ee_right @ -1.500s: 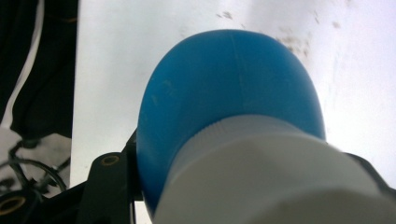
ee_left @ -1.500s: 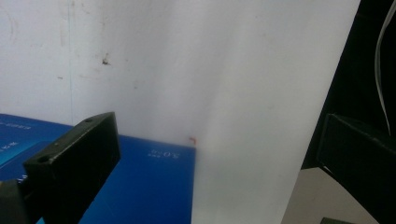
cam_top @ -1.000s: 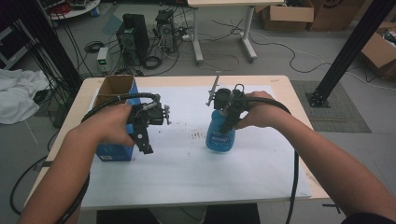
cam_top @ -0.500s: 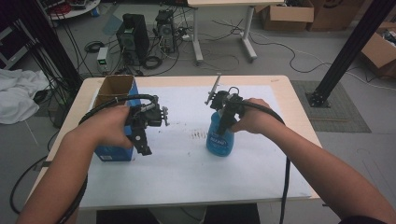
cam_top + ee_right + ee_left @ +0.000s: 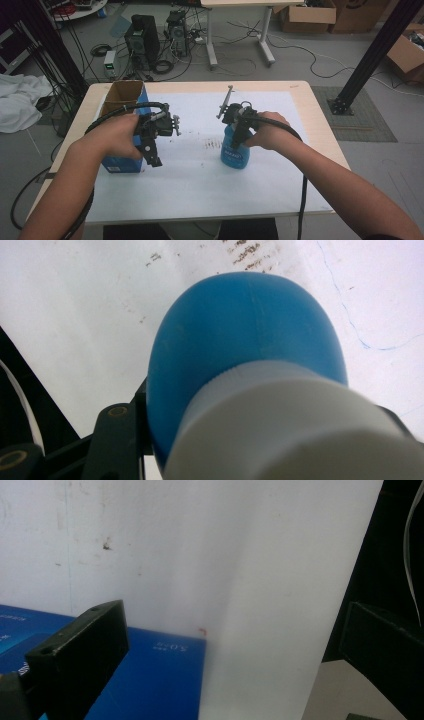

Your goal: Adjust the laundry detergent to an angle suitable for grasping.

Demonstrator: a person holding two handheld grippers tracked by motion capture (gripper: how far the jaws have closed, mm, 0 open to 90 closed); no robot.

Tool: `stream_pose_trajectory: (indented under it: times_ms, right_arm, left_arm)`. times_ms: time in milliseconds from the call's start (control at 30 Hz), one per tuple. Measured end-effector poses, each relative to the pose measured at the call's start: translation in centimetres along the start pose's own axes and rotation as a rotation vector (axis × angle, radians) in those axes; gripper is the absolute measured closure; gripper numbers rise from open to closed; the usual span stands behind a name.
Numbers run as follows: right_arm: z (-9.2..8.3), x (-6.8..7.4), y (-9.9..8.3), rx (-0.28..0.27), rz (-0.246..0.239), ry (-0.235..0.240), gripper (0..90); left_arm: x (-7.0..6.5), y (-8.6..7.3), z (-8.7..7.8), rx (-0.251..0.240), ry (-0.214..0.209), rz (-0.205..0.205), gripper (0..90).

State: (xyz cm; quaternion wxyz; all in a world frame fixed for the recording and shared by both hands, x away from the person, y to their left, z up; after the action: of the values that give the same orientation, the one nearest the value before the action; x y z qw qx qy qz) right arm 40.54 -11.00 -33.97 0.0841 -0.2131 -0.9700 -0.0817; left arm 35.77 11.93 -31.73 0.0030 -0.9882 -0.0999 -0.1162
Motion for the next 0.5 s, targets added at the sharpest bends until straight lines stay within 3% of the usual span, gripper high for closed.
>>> stream_pose_trajectory:
  times_ms: [500]
  right_arm:
    - [-0.08, -0.44, -0.07, -0.001, 0.008, 0.026, 40.3]
  left_arm:
    - [0.07, -0.16, -0.1, 0.004, 0.0, -0.006, 0.0]
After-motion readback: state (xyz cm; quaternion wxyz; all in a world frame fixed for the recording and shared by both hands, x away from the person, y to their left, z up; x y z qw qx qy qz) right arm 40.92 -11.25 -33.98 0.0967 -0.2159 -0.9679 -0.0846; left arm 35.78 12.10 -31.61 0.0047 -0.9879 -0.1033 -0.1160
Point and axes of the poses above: each handheld gripper's, and its own axes: z roughly forward along the jaws, y roughly out of its top, x roughly to its left, the point moved 4 cm from there along z, roughly forward along the jaws, and after that the axes turned 13 degrees about y, right-handed, at the moved point
